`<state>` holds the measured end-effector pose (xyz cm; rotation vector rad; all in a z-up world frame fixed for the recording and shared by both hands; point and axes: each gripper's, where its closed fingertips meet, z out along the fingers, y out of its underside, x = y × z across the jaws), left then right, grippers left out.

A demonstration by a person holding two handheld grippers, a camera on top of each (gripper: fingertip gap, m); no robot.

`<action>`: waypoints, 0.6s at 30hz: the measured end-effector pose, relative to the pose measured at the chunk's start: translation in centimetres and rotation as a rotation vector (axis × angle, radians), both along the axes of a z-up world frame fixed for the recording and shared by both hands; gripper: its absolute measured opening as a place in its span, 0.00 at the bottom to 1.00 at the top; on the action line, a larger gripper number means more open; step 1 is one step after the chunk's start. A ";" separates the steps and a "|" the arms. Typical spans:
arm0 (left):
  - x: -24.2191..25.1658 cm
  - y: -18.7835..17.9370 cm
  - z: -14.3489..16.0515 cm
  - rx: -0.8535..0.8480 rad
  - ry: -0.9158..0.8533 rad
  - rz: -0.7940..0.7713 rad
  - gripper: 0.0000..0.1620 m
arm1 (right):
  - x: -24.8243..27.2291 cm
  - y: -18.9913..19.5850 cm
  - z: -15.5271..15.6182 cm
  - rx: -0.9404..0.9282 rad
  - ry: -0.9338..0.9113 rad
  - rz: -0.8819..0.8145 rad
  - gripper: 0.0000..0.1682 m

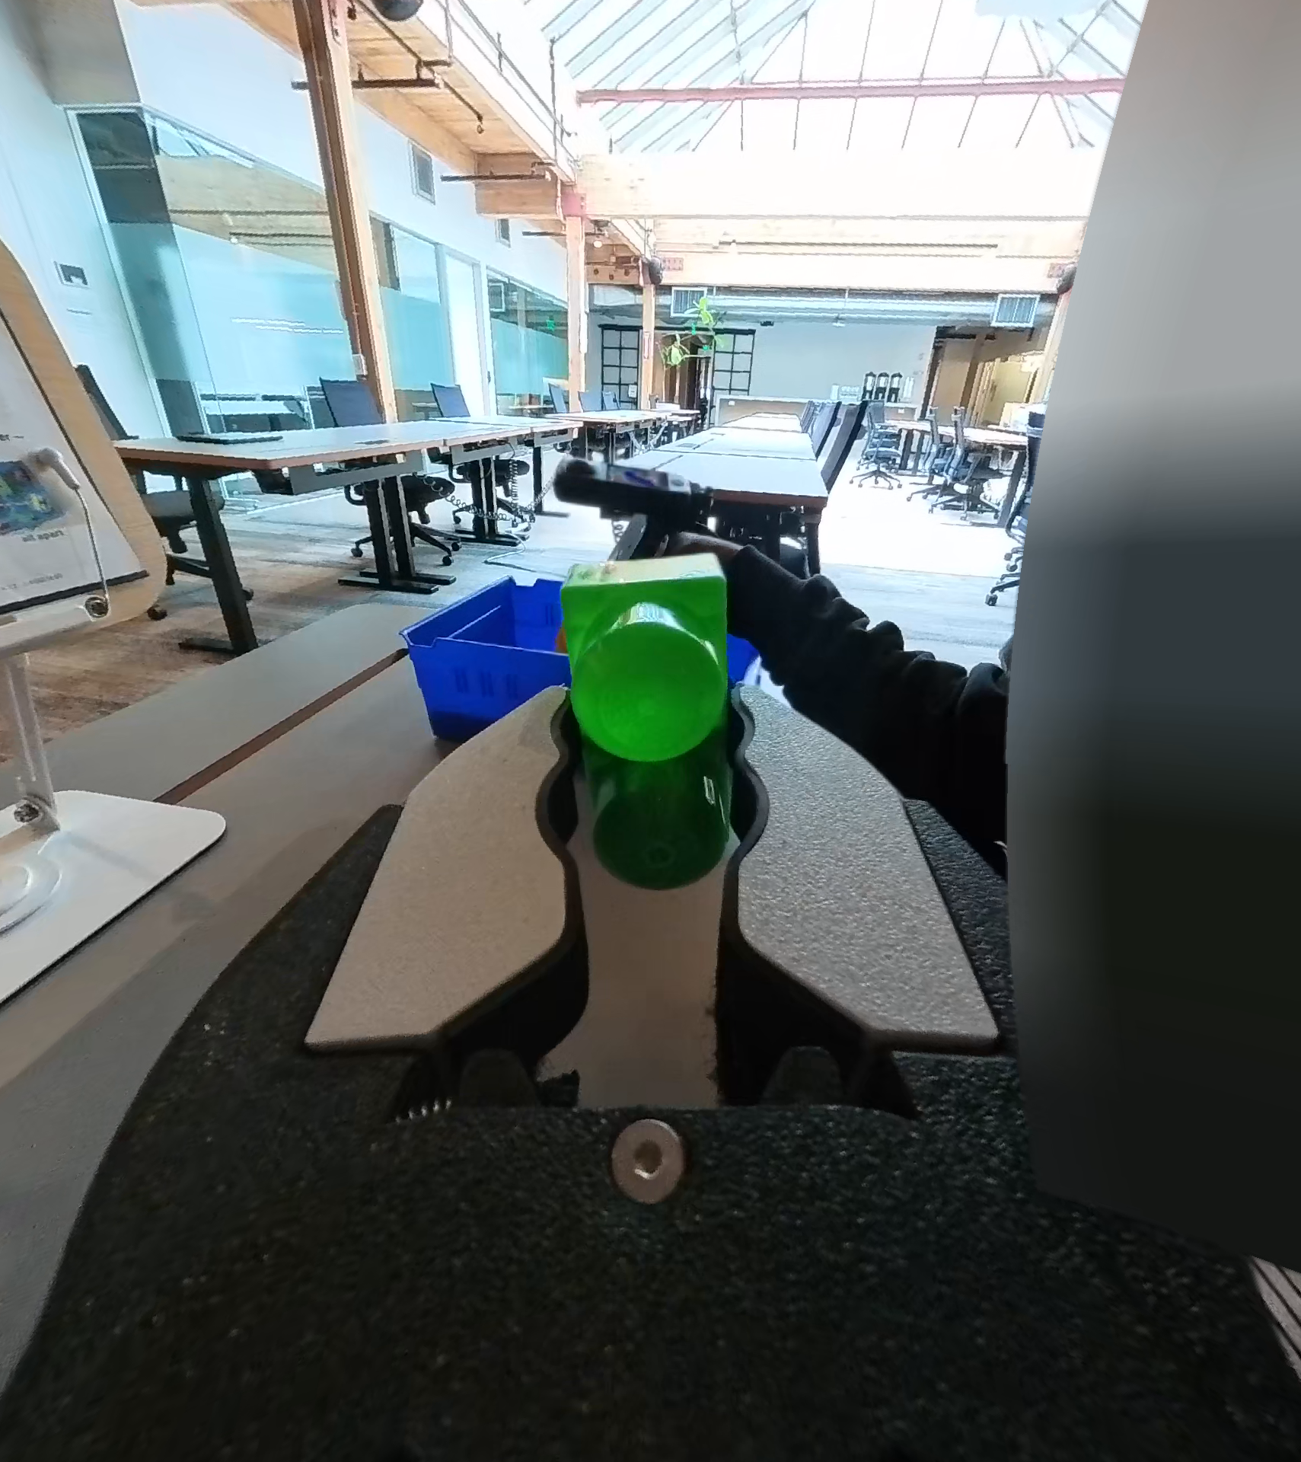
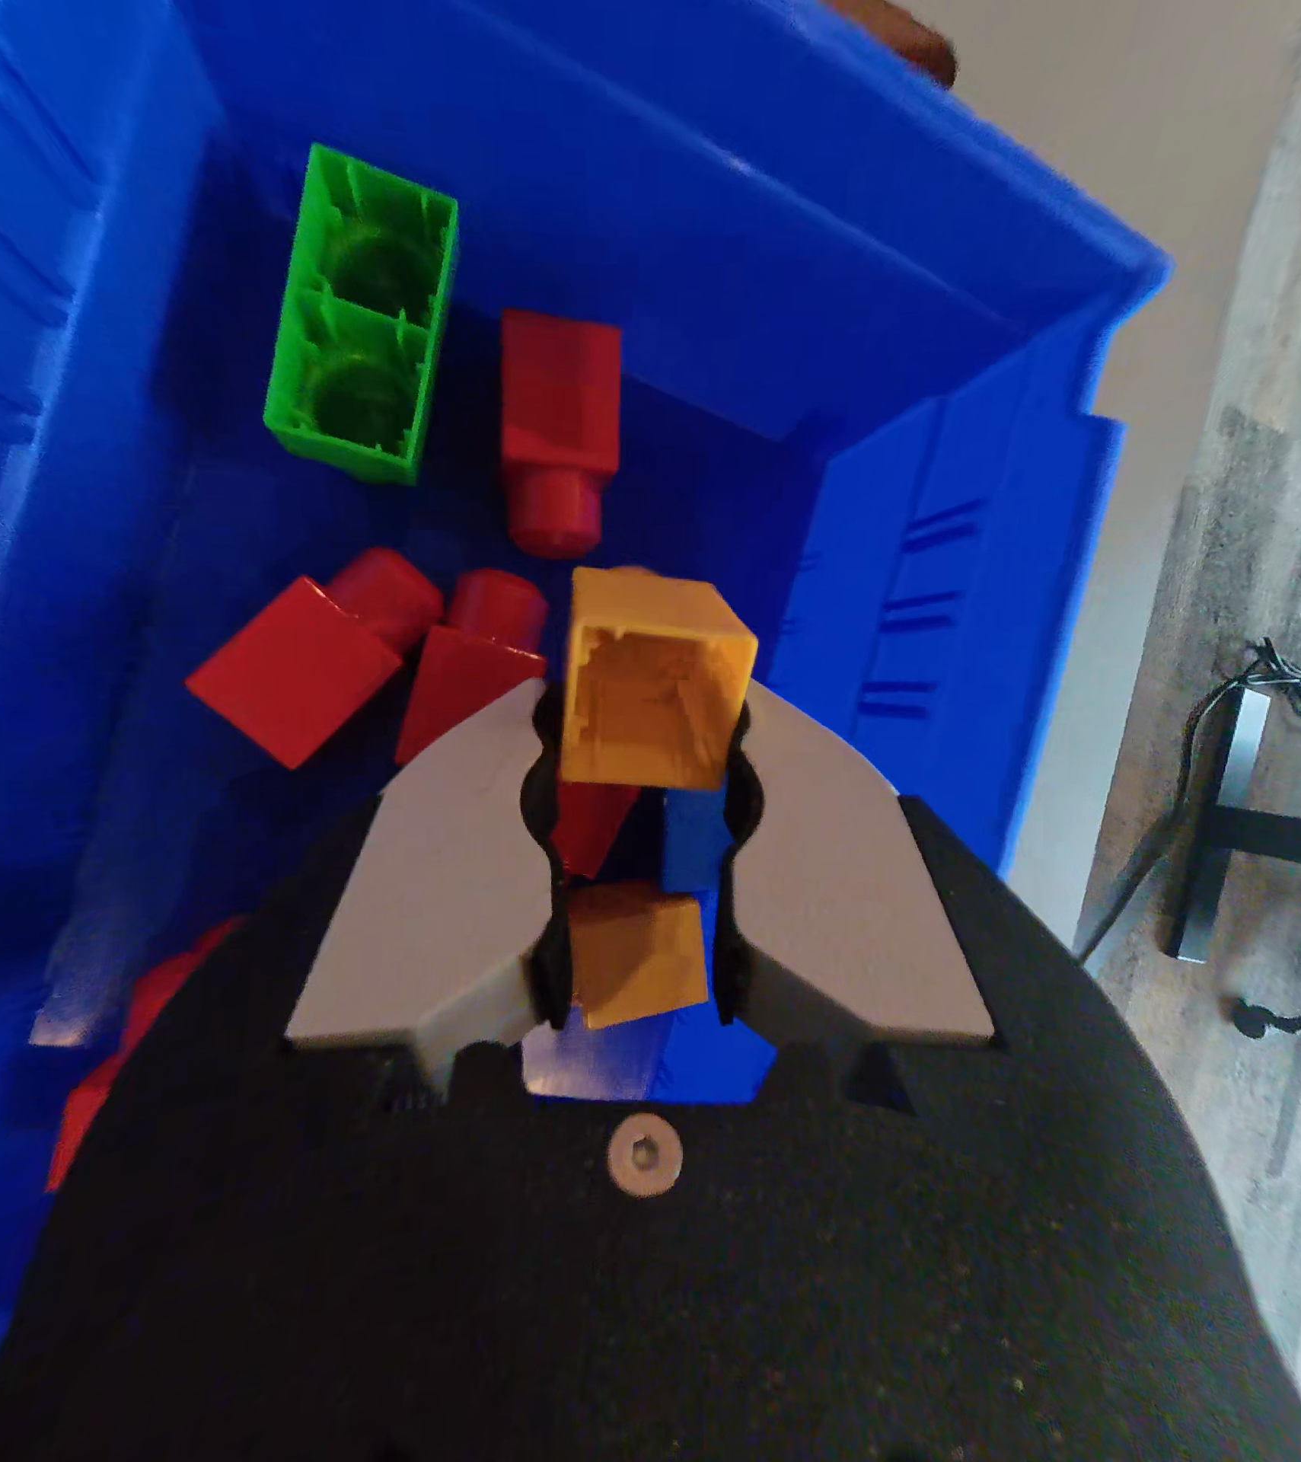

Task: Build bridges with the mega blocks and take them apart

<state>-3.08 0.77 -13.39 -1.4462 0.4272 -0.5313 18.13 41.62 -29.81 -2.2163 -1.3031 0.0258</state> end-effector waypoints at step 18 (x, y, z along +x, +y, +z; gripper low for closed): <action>-0.7 0.1 0.5 0.026 -0.073 -0.003 0.22 | -15.8 -25.2 14.5 -0.146 0.865 1.001 0.32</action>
